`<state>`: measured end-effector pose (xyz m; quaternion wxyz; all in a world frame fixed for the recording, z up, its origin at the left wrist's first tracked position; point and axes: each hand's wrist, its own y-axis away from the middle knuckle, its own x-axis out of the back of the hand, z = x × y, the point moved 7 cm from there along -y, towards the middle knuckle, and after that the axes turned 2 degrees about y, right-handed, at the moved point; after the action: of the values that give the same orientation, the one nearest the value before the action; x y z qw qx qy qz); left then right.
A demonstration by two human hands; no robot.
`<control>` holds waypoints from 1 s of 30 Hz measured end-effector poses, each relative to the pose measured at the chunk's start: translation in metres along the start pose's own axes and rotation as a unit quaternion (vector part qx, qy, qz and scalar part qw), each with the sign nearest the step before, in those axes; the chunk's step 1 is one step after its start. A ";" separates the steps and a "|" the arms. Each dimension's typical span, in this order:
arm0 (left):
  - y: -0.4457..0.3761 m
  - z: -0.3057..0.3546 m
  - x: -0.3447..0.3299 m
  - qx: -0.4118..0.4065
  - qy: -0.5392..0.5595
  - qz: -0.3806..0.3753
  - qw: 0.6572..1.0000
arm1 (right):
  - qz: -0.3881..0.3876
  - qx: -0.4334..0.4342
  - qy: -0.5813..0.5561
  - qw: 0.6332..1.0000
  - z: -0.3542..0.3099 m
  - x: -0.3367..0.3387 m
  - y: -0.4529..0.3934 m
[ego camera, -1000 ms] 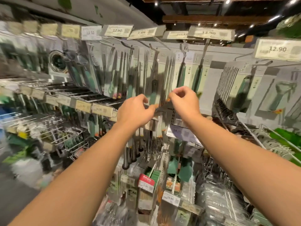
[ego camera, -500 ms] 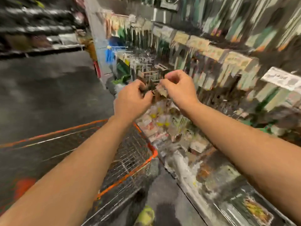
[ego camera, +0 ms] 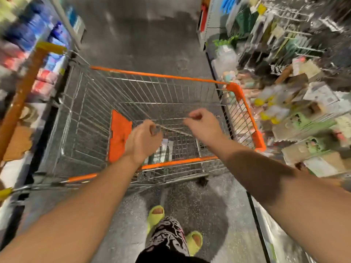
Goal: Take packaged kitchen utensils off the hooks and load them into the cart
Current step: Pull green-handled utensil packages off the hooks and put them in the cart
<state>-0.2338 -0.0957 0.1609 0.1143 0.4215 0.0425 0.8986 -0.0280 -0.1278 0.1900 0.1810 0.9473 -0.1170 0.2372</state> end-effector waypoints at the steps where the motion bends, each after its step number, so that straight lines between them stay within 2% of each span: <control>1: -0.003 -0.017 -0.004 0.025 -0.001 -0.007 1.000 | -0.016 -0.009 -0.002 1.000 0.007 -0.017 -0.005; 5: -0.020 -0.067 -0.029 0.091 0.004 -0.052 0.994 | -0.054 -0.064 0.035 0.996 0.039 -0.075 -0.024; 10: -0.065 -0.117 -0.075 0.151 0.065 -0.109 0.980 | -0.097 -0.130 0.058 0.985 0.082 -0.141 -0.063; 14: -0.096 -0.143 -0.087 0.171 0.038 -0.175 0.969 | -0.122 -0.176 0.139 0.967 0.115 -0.172 -0.092; 18: -0.111 -0.186 -0.119 0.251 0.076 -0.210 0.942 | -0.149 -0.212 0.169 0.951 0.144 -0.197 -0.117; 22: -0.115 -0.234 -0.151 0.317 0.089 -0.177 0.927 | -0.149 -0.252 0.192 0.937 0.176 -0.232 -0.144; 26: -0.112 -0.262 -0.185 0.377 0.133 -0.141 0.906 | -0.135 -0.335 0.140 0.922 0.215 -0.274 -0.145; 28: -0.108 -0.264 -0.201 0.395 0.161 -0.141 0.893 | -0.115 -0.361 0.124 0.917 0.226 -0.293 -0.141; 30: -0.106 -0.272 -0.211 0.398 0.150 -0.120 0.897 | -0.074 -0.382 0.132 0.912 0.234 -0.306 -0.140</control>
<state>-0.2943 -0.0387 -0.1898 0.0364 0.2838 0.4635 0.8386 -0.1532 -0.0522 -0.1929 0.5595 0.7722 -0.1029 0.2830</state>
